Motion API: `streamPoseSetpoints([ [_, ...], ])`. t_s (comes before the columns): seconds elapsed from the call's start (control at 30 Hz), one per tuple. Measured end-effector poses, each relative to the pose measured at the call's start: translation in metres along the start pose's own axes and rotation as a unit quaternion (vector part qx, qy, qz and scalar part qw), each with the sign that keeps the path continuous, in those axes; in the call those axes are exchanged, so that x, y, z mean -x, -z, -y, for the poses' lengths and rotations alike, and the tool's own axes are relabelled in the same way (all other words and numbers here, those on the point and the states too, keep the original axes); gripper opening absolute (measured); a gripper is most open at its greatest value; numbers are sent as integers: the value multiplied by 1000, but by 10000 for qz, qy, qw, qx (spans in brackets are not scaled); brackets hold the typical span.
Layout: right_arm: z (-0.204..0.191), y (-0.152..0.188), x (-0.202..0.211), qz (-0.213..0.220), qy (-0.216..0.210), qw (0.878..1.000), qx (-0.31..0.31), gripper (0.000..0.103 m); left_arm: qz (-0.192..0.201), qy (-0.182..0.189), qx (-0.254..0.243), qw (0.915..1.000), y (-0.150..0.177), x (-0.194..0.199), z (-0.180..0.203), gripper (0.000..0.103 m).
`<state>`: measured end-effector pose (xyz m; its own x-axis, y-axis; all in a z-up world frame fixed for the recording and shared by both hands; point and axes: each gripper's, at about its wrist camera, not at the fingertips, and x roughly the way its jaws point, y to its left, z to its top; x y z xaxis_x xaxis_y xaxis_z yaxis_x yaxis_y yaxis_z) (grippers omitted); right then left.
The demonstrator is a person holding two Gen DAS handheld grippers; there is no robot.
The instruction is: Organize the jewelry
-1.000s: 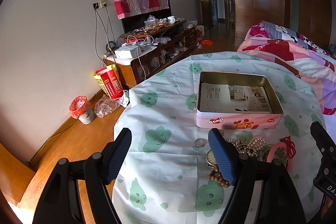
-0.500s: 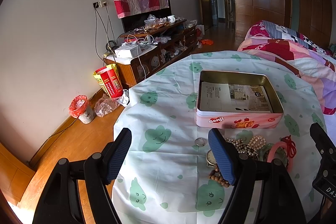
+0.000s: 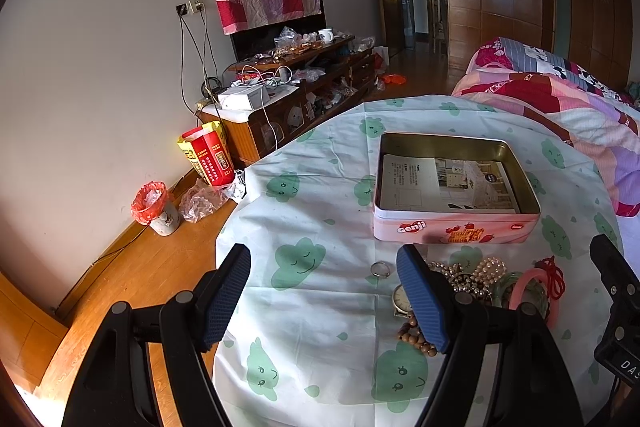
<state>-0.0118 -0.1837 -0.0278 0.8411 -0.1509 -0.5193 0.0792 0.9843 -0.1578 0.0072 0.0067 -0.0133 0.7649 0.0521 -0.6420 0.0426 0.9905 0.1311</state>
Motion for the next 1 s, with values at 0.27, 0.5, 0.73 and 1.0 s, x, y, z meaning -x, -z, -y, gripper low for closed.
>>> streamPoseSetpoints([
  [0.27,-1,1,0,-15,-4,10000,5,103,-16,-7,-4,10000,2,-1,1,76],
  [0.5,-3,6,-3,-104,-23,9999,12,103,-164,-63,-41,9998,13,-20,2,76],
  [0.73,15,15,-28,-345,-55,9993,-98,103,-558,-94,149,9983,26,-55,-11,76],
  [1.0,30,32,-57,-683,-109,9974,-201,103,-612,243,105,9978,34,-71,4,76],
])
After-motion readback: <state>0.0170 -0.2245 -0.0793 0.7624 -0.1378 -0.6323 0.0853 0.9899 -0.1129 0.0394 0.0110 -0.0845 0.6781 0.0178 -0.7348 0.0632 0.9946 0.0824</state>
